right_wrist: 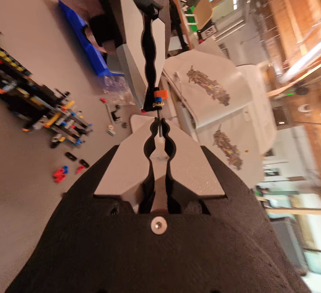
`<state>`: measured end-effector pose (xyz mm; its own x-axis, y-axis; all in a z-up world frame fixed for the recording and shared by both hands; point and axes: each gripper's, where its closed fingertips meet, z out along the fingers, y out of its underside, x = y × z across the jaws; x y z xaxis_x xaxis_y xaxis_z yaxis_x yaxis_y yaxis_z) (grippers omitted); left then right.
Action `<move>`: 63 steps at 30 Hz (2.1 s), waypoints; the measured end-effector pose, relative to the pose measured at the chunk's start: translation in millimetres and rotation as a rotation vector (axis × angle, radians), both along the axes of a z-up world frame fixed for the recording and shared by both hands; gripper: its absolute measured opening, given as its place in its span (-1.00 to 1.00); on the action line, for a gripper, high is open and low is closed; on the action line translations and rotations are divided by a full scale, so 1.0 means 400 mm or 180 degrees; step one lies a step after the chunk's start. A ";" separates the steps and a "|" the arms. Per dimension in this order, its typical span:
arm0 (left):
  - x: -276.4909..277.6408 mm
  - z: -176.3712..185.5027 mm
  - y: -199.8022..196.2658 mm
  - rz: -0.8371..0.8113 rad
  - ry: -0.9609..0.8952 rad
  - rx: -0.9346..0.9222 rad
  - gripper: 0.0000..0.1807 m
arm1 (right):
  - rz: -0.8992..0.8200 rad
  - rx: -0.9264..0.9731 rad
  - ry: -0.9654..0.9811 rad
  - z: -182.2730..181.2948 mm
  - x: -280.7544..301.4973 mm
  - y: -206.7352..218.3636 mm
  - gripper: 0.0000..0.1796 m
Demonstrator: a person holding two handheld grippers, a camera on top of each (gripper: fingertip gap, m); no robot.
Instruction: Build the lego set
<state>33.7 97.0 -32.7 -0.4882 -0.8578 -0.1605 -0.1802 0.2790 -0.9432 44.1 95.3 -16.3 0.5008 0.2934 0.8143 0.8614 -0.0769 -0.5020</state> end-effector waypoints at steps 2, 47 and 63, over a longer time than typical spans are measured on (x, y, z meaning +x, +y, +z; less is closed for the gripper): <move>0.003 0.005 -0.003 -0.0009 0.0064 -0.0230 -0.94 | -0.0084 0.0214 -0.0268 0.008 0.004 0.001 -0.99; 0.005 0.004 -0.007 -0.0261 0.0289 -0.0524 -0.93 | 0.0294 -0.0529 0.0728 -0.013 0.010 0.004 -1.00; 0.019 0.022 0.020 -0.0144 0.0291 -0.1375 -0.94 | -0.0077 0.0199 -0.0383 0.015 0.039 0.051 -0.95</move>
